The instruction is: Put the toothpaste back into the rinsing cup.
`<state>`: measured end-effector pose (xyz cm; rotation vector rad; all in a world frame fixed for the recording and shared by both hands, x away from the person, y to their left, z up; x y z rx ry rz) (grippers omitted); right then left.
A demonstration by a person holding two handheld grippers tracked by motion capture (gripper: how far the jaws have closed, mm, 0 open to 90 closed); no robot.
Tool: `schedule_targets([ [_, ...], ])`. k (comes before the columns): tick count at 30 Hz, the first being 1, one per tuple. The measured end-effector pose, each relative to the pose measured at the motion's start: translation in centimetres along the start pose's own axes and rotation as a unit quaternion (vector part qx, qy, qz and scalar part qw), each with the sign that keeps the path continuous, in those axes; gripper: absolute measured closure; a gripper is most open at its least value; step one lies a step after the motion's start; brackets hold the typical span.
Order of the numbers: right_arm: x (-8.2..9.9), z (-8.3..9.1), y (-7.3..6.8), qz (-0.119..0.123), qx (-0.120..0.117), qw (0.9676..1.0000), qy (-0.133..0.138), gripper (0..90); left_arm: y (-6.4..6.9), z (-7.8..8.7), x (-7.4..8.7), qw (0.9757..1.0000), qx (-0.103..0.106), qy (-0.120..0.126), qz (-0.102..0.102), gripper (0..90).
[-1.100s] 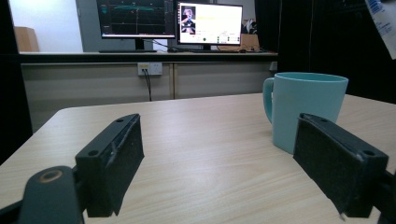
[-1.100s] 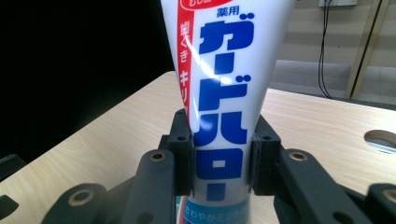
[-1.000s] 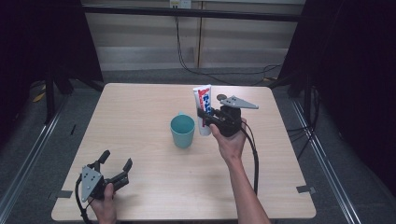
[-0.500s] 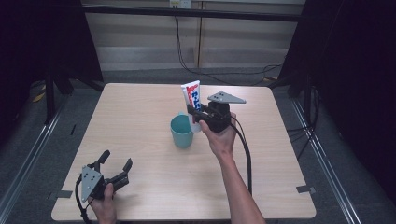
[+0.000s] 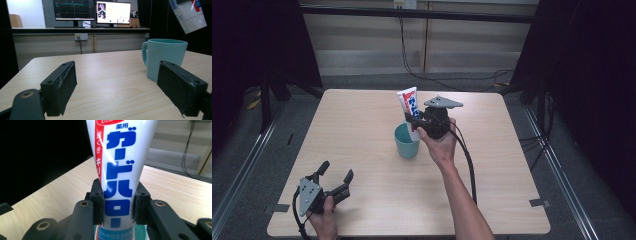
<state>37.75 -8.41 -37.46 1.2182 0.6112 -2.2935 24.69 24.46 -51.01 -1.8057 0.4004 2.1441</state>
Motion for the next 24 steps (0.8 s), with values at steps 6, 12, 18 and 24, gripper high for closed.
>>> schedule_targets([
  [6,-0.4,-1.6,0.0,-0.005,0.003,0.9999,-0.008,67.9,0.0,0.0,0.0,1.0000,-0.003,0.001,0.001,16.0],
  [12,-0.6,-2.4,0.0,-0.003,-0.006,0.9999,-0.010,67.7,0.0,0.0,0.0,1.0000,0.002,0.002,-0.002,16.1],
  [18,-0.7,-3.1,0.4,0.005,0.009,0.9996,-0.027,67.5,-0.1,0.0,0.0,1.0000,0.001,-0.001,-0.005,16.1],
  [24,-0.3,-3.6,0.8,0.006,0.007,0.9994,-0.033,67.3,-0.1,0.0,0.0,1.0000,0.002,-0.001,-0.006,16.1],
])
Point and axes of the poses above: each handheld gripper's, and its own axes: z roughly backward along the jaws, x roughly out of its underside, y roughly to its right, the point moved 1 cm from there along -z, roughly forward along the jaws, and after that the axes turned 9 degrees about -y, right-handed, at the moved point
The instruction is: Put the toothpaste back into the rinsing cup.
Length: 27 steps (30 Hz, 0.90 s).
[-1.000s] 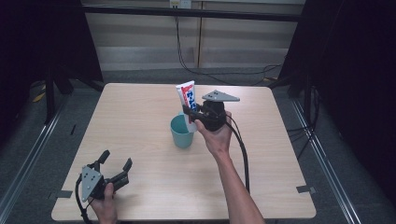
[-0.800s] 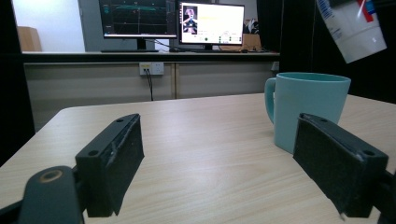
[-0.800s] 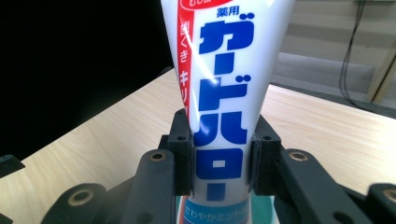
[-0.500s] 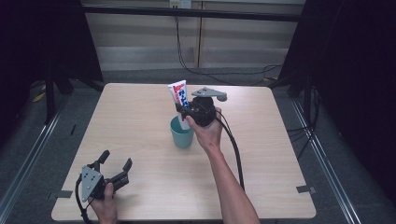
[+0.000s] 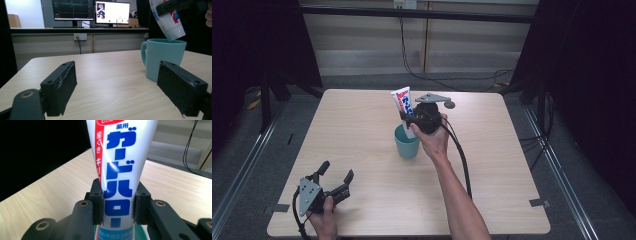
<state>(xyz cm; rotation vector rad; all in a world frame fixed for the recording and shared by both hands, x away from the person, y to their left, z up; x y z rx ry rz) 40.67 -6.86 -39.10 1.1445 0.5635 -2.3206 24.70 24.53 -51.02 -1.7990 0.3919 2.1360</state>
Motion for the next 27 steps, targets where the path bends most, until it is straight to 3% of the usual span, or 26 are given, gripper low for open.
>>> schedule_targets([
  [4,0.3,-0.6,-0.2,0.017,0.013,0.9996,-0.017,67.4,0.0,0.0,0.0,1.0000,0.000,0.000,0.000,16.1],
  [11,0.9,-1.4,0.0,0.004,0.009,0.9997,-0.024,67.1,0.0,0.0,0.0,1.0000,0.001,0.001,0.001,16.1],
  [27,2.0,-1.5,0.3,0.001,0.005,0.9993,-0.037,66.5,0.0,0.0,0.0,1.0000,0.001,-0.001,-0.001,16.1],
])
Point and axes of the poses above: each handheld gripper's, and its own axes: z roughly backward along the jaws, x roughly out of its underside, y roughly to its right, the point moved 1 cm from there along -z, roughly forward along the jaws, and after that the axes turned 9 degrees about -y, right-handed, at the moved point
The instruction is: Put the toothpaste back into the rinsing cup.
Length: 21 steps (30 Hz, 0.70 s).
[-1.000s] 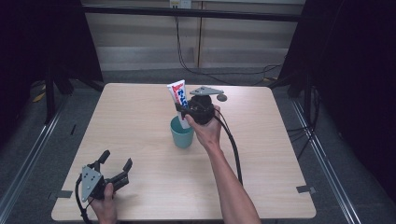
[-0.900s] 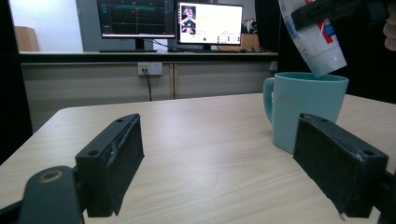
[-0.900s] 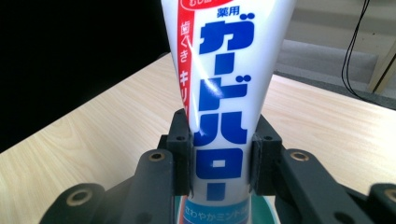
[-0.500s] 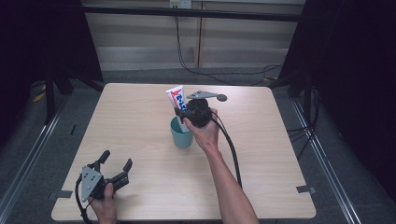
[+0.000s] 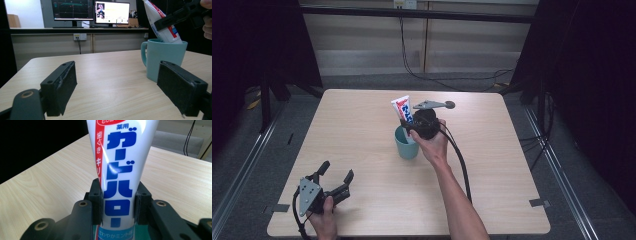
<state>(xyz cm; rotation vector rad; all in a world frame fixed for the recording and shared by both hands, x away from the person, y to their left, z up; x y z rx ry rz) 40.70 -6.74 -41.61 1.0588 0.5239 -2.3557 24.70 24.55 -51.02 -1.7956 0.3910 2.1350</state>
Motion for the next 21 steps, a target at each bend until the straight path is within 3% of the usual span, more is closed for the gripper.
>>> schedule_targets([
  [9,0.7,-0.3,0.2,-0.001,-0.005,1.0000,-0.008,65.2,0.0,0.0,0.0,1.0000,0.000,0.000,-0.001,16.2],
  [14,1.3,-0.7,0.3,0.005,0.003,0.9998,-0.017,63.5,0.0,0.0,0.0,1.0000,0.001,-0.001,0.000,16.2],
  [19,2.1,-0.9,0.7,-0.007,0.002,0.9997,-0.023,52.3,0.0,0.0,0.0,1.0000,0.003,-0.002,0.001,16.2],
  [21,2.1,-0.8,0.8,-0.007,0.000,0.9998,-0.016,54.9,0.0,0.0,0.0,1.0000,0.003,-0.002,0.001,16.2],
])
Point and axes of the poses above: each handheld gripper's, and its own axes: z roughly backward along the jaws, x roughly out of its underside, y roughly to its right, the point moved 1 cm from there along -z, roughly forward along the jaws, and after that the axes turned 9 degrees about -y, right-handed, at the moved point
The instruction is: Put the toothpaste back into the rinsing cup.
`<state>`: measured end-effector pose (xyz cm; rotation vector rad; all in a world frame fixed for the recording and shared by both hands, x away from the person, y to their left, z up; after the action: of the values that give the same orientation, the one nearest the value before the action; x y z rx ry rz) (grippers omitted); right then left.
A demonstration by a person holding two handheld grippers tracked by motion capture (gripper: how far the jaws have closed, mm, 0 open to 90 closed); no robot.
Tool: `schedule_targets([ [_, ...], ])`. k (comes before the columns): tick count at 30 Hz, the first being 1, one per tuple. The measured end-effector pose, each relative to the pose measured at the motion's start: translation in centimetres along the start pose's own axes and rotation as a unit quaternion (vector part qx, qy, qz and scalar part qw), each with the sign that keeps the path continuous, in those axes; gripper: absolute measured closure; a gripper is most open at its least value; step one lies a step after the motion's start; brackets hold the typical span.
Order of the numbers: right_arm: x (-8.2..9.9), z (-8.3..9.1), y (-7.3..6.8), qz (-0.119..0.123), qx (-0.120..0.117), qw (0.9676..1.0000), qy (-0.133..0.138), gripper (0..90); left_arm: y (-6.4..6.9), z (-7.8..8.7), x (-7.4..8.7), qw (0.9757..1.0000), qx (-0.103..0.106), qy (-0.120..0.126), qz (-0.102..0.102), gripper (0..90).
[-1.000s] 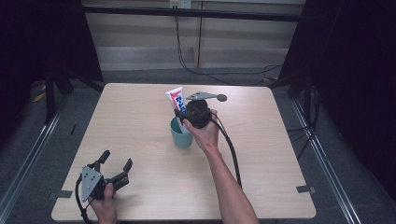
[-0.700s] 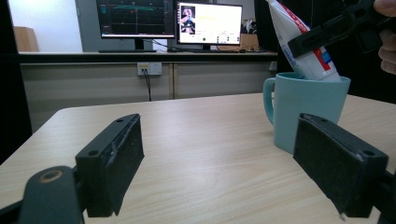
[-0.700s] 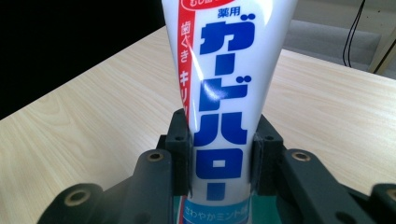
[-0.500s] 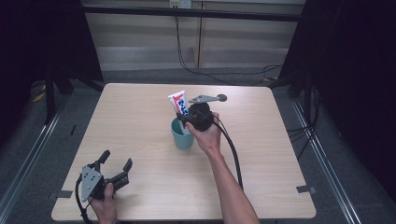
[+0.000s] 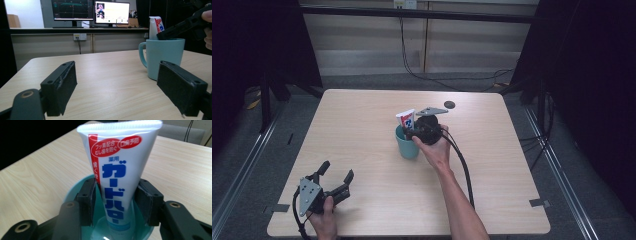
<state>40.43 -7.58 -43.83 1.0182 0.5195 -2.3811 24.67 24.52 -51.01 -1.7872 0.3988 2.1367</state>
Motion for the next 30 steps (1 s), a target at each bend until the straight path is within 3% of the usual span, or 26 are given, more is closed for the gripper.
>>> schedule_targets([
  [1,-0.1,0.2,0.0,-0.002,-0.006,1.0000,0.005,63.9,0.0,0.0,0.0,1.0000,0.000,0.001,0.002,16.2],
  [5,-1.0,1.3,0.0,0.000,-0.012,0.9994,0.033,52.9,0.0,0.0,0.0,1.0000,-0.002,0.000,-0.001,16.2],
  [7,-1.1,1.5,0.0,0.004,-0.017,0.9994,0.031,52.7,0.0,0.0,0.0,1.0000,-0.002,0.000,-0.002,16.2],
  [10,-1.0,1.4,0.0,0.007,-0.002,0.9997,0.024,44.4,0.0,0.0,0.0,1.0000,-0.002,0.001,-0.001,16.2],
  [24,-0.7,1.9,0.8,-0.033,-0.002,0.9989,0.034,13.7,0.0,0.0,0.0,1.0000,0.000,0.001,-0.001,16.2],
  [30,-0.5,2.7,0.8,-0.035,-0.003,0.9985,0.041,13.8,0.0,0.0,0.0,1.0000,0.000,0.004,0.002,16.2],
])
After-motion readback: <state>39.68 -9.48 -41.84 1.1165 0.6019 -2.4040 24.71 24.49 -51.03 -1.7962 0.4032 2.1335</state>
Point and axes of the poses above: each handheld gripper's, and its own axes: z roughly backward along the jaws, x roughly out of its underside, y roughly to its right, the point moved 1 cm from there along -z, roughly forward along the jaws, and after that the axes turned 9 degrees about -y, right-handed, at the moved point
